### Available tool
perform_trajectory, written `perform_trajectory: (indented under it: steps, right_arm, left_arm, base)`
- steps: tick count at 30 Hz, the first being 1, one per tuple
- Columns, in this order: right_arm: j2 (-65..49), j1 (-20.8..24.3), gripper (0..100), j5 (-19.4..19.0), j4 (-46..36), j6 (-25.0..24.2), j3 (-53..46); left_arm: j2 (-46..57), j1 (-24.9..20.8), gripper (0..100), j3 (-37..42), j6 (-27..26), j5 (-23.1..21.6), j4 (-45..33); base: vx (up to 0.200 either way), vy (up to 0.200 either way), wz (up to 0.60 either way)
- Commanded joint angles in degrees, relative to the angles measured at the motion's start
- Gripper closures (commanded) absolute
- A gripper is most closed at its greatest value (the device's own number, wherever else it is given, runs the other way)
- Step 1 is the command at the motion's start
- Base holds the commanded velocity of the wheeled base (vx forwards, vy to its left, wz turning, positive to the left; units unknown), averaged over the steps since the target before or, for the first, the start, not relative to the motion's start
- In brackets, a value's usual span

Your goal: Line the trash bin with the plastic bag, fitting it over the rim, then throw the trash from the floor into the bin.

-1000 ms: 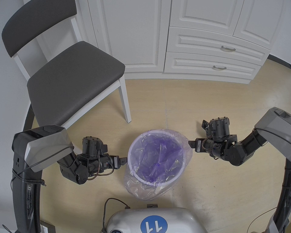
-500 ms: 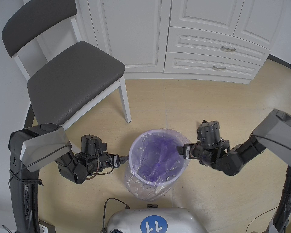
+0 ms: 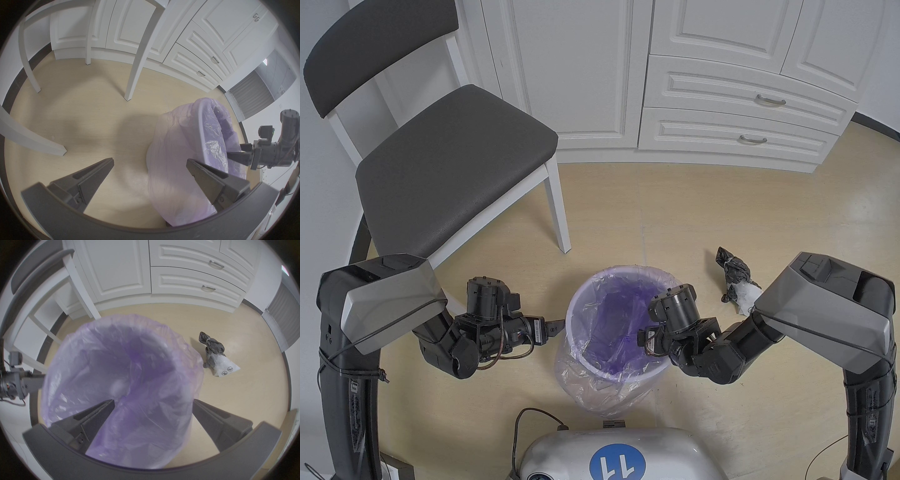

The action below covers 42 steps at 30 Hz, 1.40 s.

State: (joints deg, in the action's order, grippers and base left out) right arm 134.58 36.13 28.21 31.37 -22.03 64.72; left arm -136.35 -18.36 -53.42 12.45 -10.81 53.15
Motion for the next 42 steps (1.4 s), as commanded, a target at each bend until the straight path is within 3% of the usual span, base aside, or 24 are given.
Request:
perform_trajectory:
  steps: [1,12,16,32,35,42]
  right_arm:
    - [-0.6,0.2,0,0.4,-0.7,1.5,-2.2]
    - [-10.8,-4.0,0,-1.4,-0.8,12.8,-13.9]
    - [-12.6,-4.8,0,-5.5,-0.1,16.9,-17.6]
    - [-16.2,-4.9,0,-7.1,4.6,13.8,-16.6]
    - [-19.5,-5.3,0,-9.3,5.0,13.4,-18.0]
    - [-24.7,-5.1,0,-10.5,12.4,13.9,-25.7]
  left_arm:
    - [0.1,0.0,0,0.1,0.0,-0.1,0.0]
    - [0.7,0.1,0,0.2,0.0,-0.1,0.0]
    - [1.4,0.3,0,0.4,0.0,0.0,0.0]
    - [4.8,0.3,0,1.8,0.0,0.0,0.1]
    - [6.9,0.4,0,2.8,-0.1,0.1,0.1]
    - [13.0,0.1,0,7.9,-7.9,5.0,0.0]
  base:
    - [0.0,0.0,0.0]
    - [0.0,0.0,0.0]
    - [0.0,0.0,0.0]
    - [0.0,0.0,0.0]
    - [0.0,0.0,0.0]
    - [0.0,0.0,0.0]
